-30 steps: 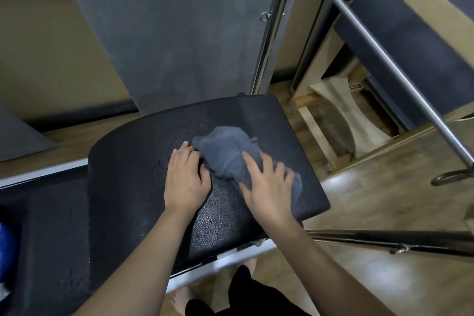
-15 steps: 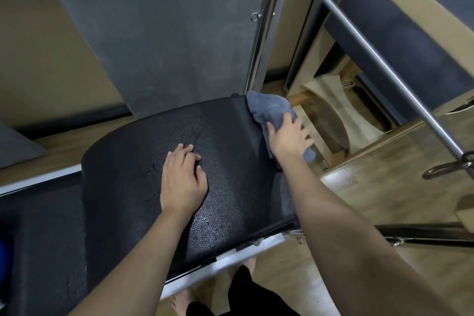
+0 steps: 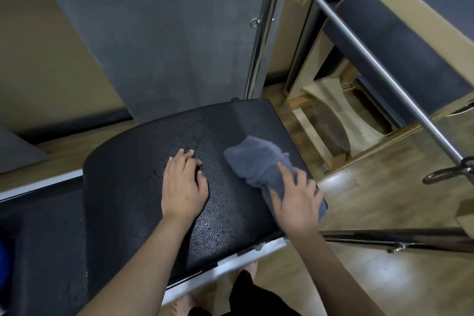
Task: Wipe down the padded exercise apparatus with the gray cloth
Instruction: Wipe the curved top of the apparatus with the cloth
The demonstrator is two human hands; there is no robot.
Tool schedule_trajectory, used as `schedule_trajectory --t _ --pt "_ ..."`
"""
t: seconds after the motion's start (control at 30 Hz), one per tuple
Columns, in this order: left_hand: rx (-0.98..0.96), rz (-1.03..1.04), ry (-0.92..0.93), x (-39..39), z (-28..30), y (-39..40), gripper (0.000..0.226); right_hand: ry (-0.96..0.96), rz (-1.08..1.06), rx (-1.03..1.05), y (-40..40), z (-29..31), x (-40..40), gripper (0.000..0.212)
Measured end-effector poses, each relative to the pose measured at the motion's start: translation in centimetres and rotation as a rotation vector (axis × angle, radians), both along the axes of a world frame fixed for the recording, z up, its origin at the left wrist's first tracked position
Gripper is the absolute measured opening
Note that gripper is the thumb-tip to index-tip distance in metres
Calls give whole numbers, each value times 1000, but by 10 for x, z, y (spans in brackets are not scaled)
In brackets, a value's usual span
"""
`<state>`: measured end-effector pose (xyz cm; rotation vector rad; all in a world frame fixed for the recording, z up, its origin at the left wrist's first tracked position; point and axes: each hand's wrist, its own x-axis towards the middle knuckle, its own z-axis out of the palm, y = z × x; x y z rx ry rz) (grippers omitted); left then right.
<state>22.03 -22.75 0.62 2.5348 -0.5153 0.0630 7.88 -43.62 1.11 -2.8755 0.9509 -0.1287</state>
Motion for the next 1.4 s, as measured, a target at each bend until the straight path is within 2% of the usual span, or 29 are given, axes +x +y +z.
schedule_trajectory --t 0.1,0.17,0.3,0.47,0.57,0.67,0.73,0.83,0.97,1.1,1.23,1.4 --pt "8 -2 -7 0 0 1 19 14 -181 31 -32 0 51 51" --pt "9 0 -8 0 -1 1 19 18 -262 136 -54 0 95 49" --pt "12 1 -12 0 -2 0 18 31 -264 223 -61 2 164 50" --pt "10 2 -18 1 -5 1 21 50 -19 75 -18 14 171 58" --pt "13 -3 -18 1 -4 1 23 39 182 48 15 21 127 63" --pt "26 -7 -15 0 -3 2 20 17 287 -25 33 17 64 71" --pt "23 -1 -9 0 -4 2 20 1 252 -38 27 7 31 72" --pt "10 11 -9 -1 -4 2 20 -7 84 -4 -4 2 31 61" --pt "9 5 -20 -1 -4 2 22 36 -149 109 -48 3 105 53" --pt "23 7 -23 -1 -3 1 21 57 -217 249 -69 6 180 48" --pt "26 8 -20 -1 -4 1 22 85 -65 161 -39 16 209 50" --pt "16 16 -23 0 -2 1 26 14 254 35 16 21 153 61"
